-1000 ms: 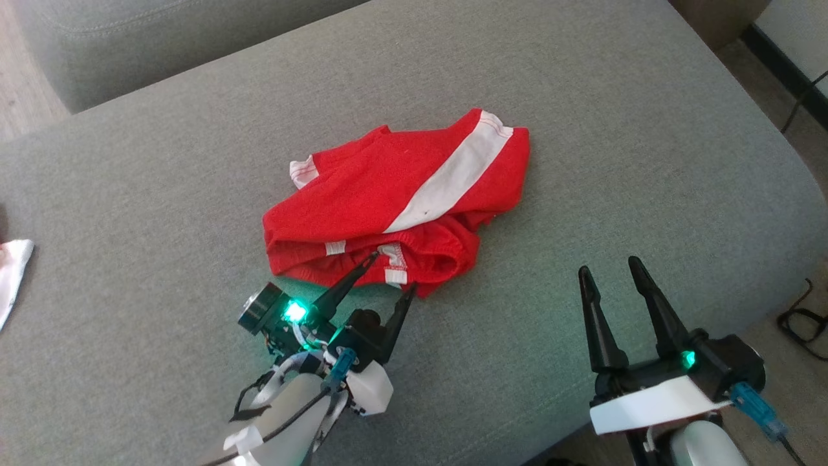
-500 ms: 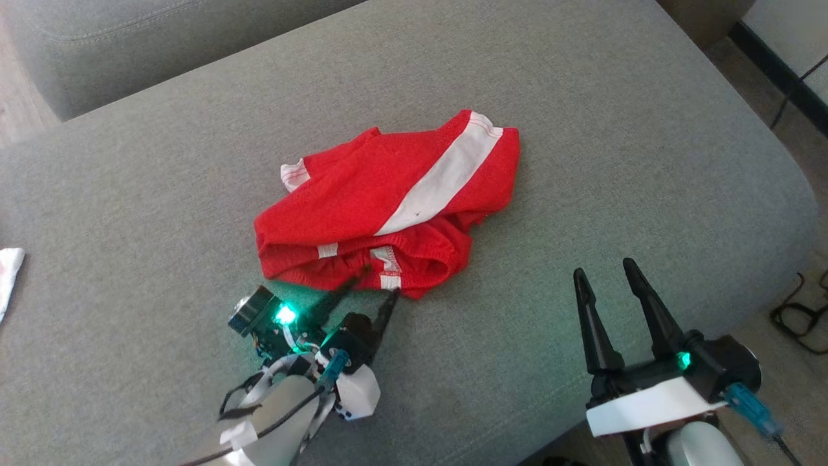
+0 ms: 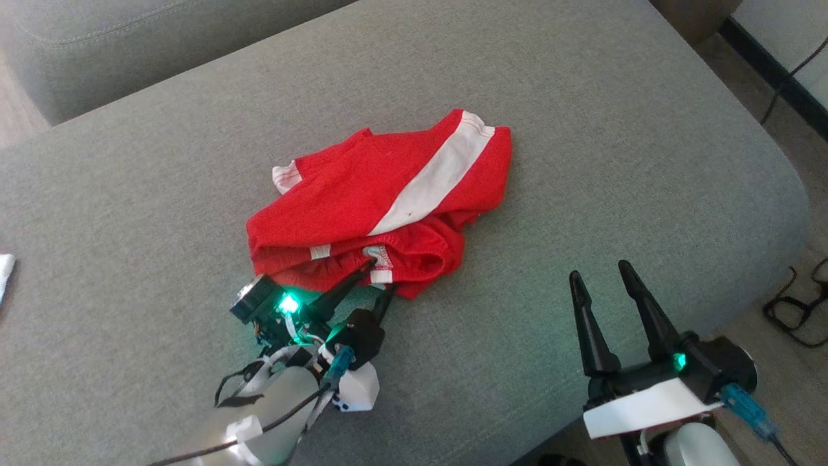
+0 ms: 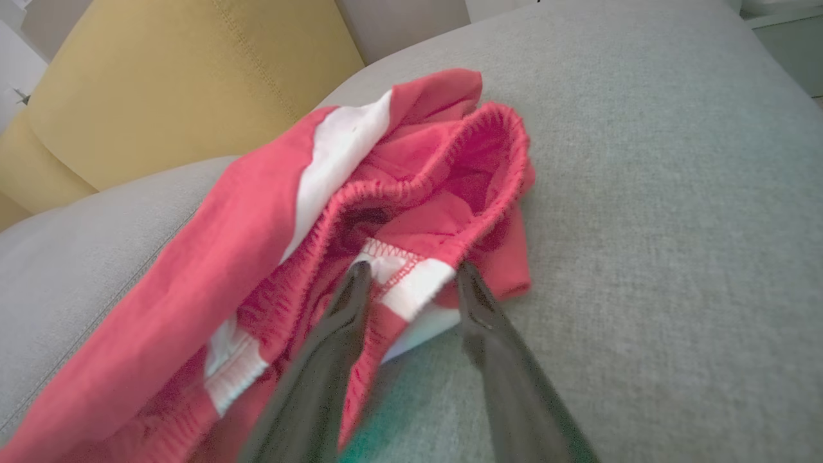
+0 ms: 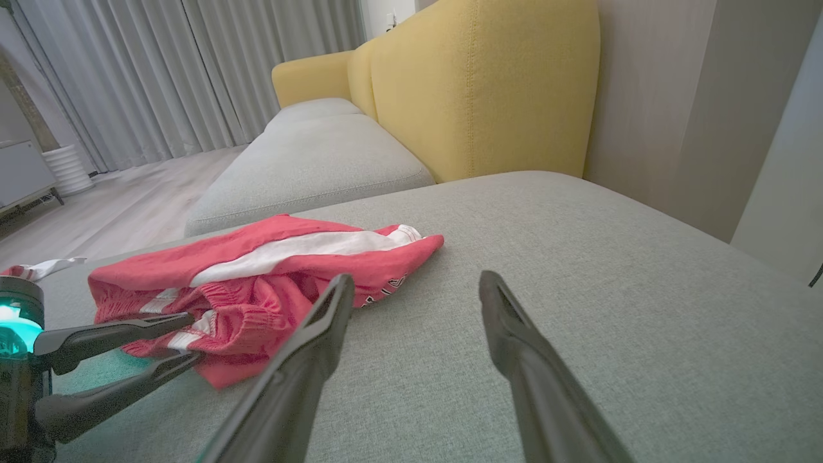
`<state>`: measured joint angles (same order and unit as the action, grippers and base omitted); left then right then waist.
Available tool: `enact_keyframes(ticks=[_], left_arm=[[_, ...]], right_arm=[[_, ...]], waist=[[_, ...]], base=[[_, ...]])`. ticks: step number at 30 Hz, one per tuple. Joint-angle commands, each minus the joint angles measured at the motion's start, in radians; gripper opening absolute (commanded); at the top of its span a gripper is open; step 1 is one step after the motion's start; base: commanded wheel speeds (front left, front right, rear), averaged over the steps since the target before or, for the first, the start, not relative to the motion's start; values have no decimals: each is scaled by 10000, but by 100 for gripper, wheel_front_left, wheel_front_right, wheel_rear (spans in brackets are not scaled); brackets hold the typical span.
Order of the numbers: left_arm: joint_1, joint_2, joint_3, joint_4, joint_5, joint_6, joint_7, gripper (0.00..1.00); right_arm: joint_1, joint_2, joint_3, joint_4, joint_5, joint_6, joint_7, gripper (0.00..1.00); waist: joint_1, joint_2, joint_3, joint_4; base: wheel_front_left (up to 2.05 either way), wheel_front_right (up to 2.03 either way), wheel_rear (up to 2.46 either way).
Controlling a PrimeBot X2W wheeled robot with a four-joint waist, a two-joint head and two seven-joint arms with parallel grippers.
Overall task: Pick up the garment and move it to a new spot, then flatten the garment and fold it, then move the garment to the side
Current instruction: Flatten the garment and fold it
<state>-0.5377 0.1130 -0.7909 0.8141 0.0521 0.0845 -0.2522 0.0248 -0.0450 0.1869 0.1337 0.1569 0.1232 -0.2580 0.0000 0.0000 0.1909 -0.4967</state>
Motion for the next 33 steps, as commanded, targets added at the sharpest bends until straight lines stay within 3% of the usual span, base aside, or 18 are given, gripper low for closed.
enact_keyframes(ticks=[1, 2, 4, 9, 12, 18, 21, 27, 31, 33], left_arm=[[-430, 162, 171, -209, -66, 93, -95, 55], [-447, 168, 144, -226, -80, 106, -95, 44], [-462, 181, 94, -228, -123, 111, -95, 0], [-446, 89, 41, -240, -410, -83, -95, 0], [-385, -146, 357, -620, -1075, -448, -95, 0], [-798, -580, 1349, -1667, -3273, -1768, -95, 0], [-1368, -619, 1233, -2261, -5034, -2079, -67, 0], [-3062, -625, 1053, -4108, -9354, -2108, 788, 0], [-3463, -584, 1335, -3824, -10354, -1599, 1439, 0], [-3127, -252, 1275, -3351, -10427, -1439, 1822, 0]], right_arm=[[-336, -53, 236, -259, -56, 75, -38, 100], [-335, -53, 230, -258, -61, 75, -38, 100], [-333, -53, 226, -247, -80, 75, -38, 100], [-298, -53, 164, -223, -135, 75, -38, 100], [-239, -53, 141, -196, -143, 75, -38, 100], [-102, -53, 212, -98, -44, 75, -38, 100], [4, -53, 248, -11, -24, 75, -38, 100], [218, -53, 217, 25, 7, 75, -38, 100], [274, -53, 133, -24, 32, 75, -38, 100], [310, -53, 78, -46, 52, 75, -38, 100]], waist=[[0, 0, 7, -18], [0, 0, 11, -33], [0, 0, 3, -56], [0, 0, -121, -40], [0, 0, -312, 37], [0, 0, -937, 259], [0, 0, -1412, 398], [0, 0, -1990, 1069], [0, 0, -2058, 1743], [0, 0, -2023, 2092]], base=[[0, 0, 0], [0, 0, 0], [0, 0, 0], [0, 0, 0], [0, 0, 0], [0, 0, 0], [0, 0, 0], [0, 0, 0], [0, 0, 0], [0, 0, 0]])
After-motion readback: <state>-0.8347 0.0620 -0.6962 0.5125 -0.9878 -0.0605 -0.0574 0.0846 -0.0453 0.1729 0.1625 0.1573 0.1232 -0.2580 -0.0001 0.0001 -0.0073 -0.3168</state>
